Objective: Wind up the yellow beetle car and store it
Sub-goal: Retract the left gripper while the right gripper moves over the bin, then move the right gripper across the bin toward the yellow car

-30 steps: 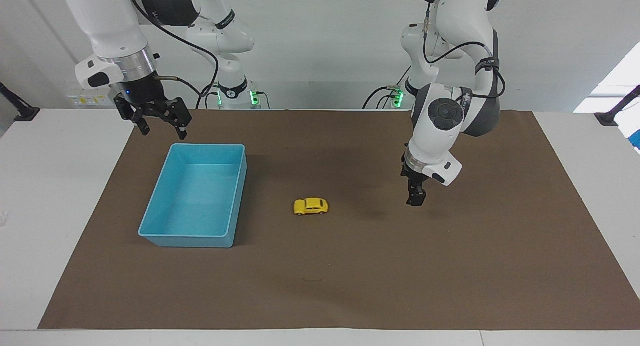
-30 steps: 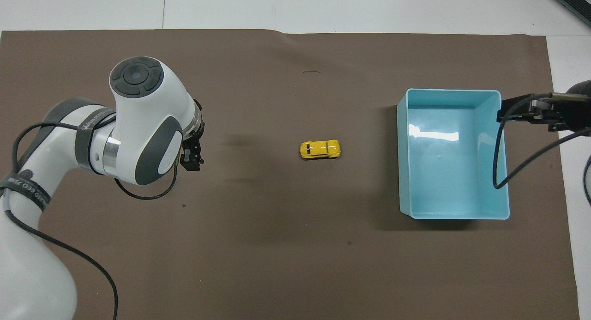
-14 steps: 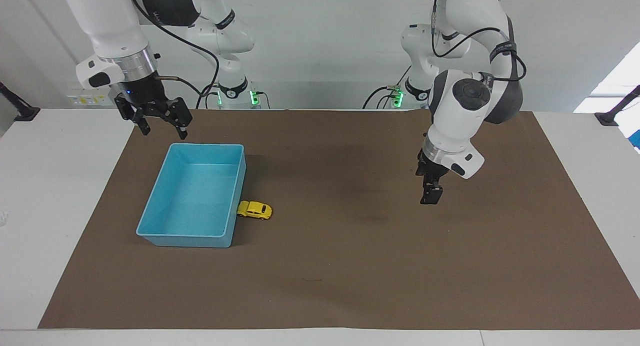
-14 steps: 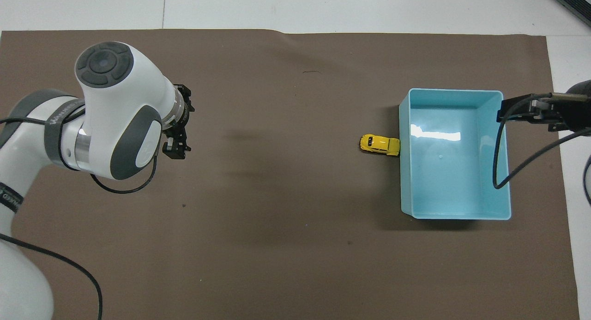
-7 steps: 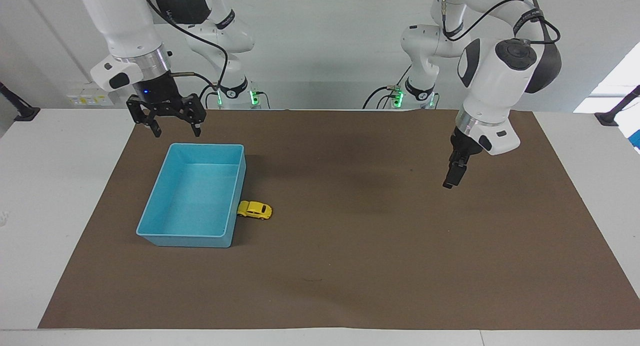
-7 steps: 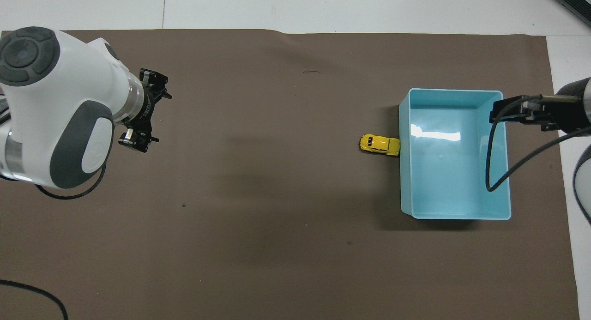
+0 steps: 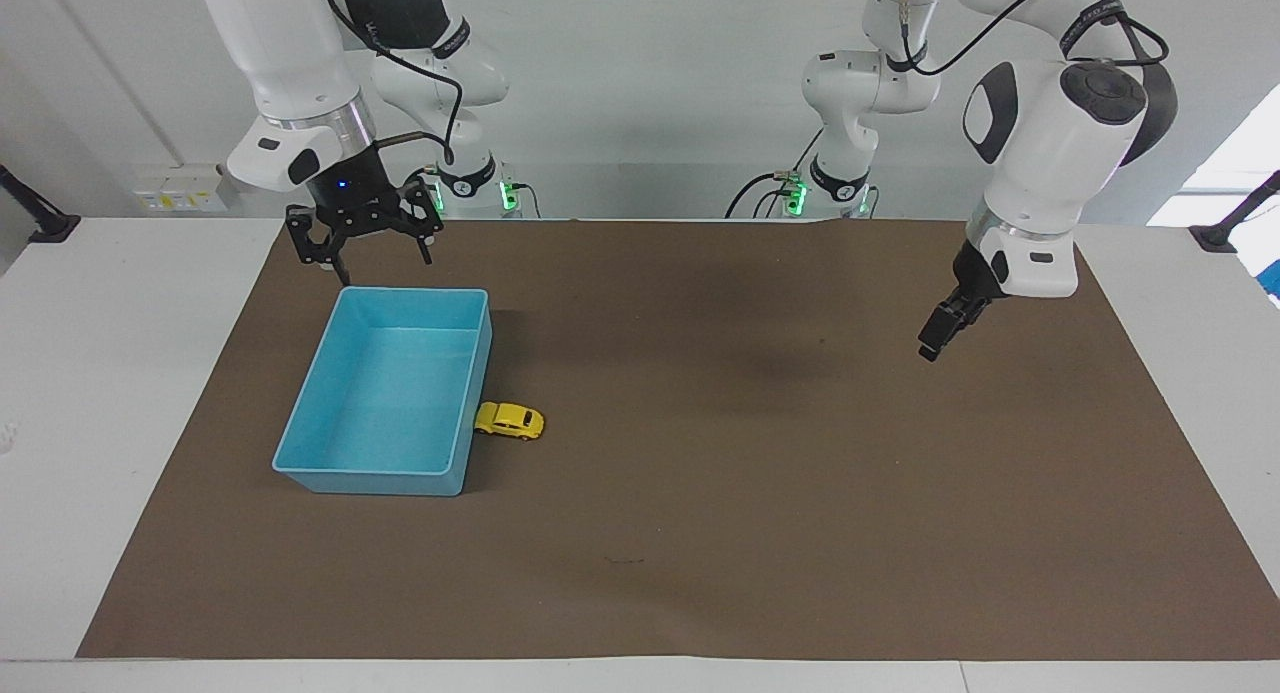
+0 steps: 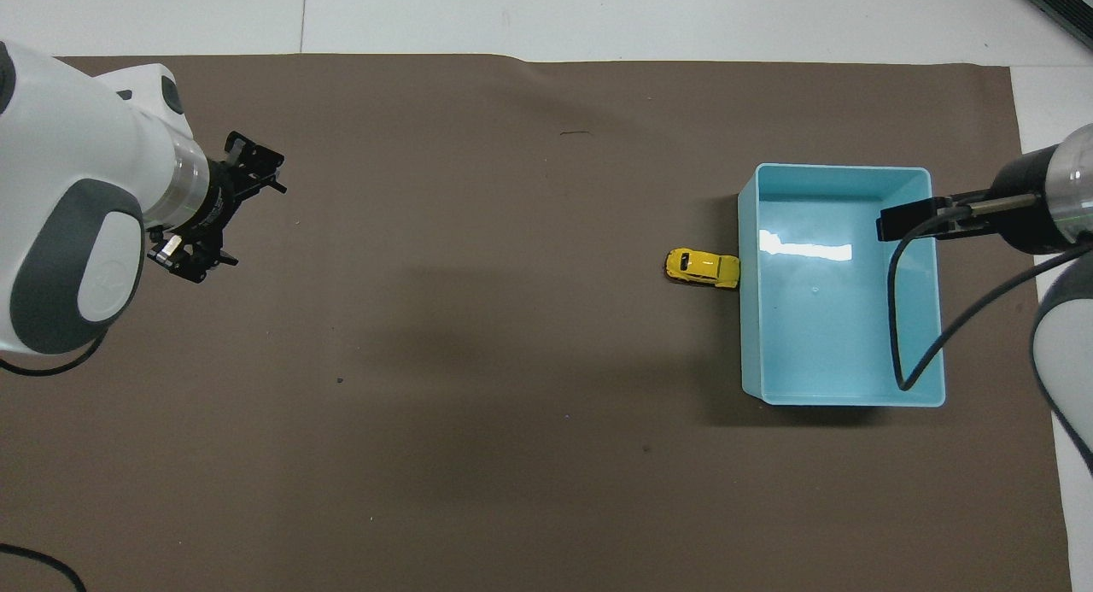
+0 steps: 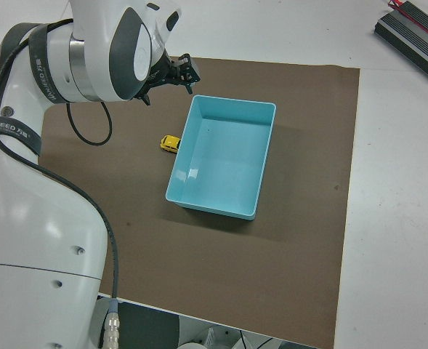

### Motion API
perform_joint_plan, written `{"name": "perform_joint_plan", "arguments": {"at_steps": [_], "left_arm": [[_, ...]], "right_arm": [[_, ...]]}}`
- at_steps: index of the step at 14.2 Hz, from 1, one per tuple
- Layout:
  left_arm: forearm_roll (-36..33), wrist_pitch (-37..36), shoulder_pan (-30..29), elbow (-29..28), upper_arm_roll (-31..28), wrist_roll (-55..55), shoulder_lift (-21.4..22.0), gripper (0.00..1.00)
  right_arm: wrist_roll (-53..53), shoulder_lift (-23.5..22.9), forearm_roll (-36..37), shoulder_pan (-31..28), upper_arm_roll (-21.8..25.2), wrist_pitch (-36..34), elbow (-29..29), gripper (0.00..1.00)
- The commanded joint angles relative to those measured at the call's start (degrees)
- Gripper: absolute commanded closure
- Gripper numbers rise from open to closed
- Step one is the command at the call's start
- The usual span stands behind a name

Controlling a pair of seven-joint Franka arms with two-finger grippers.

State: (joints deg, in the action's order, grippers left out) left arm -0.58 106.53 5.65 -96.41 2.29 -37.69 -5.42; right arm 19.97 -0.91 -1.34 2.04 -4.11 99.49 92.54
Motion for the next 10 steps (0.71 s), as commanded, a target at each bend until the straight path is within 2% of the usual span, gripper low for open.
{"name": "perform_joint_plan", "arguments": {"at_steps": [1, 8, 10], "left_arm": [[-0.2, -2.5, -2.4, -1.2, 0.6, 12.5, 2.2, 0.00], [-0.3, -5.6, -3.8, -1.0, 0.2, 32.1, 5.6, 0.00], [-0.3, -7.5, -3.8, -0.5, -0.7, 36.4, 6.9, 0.00]], "right_arm": [[9.8, -1.7, -1.2, 1.1, -0.6, 2.4, 0.4, 0.00], [35.3, -7.3, -1.0, 2.2, -2.0, 6.9, 0.3, 0.00], [39.4, -9.2, -0.8, 2.5, -2.7, 8.3, 0.2, 0.00]]}}
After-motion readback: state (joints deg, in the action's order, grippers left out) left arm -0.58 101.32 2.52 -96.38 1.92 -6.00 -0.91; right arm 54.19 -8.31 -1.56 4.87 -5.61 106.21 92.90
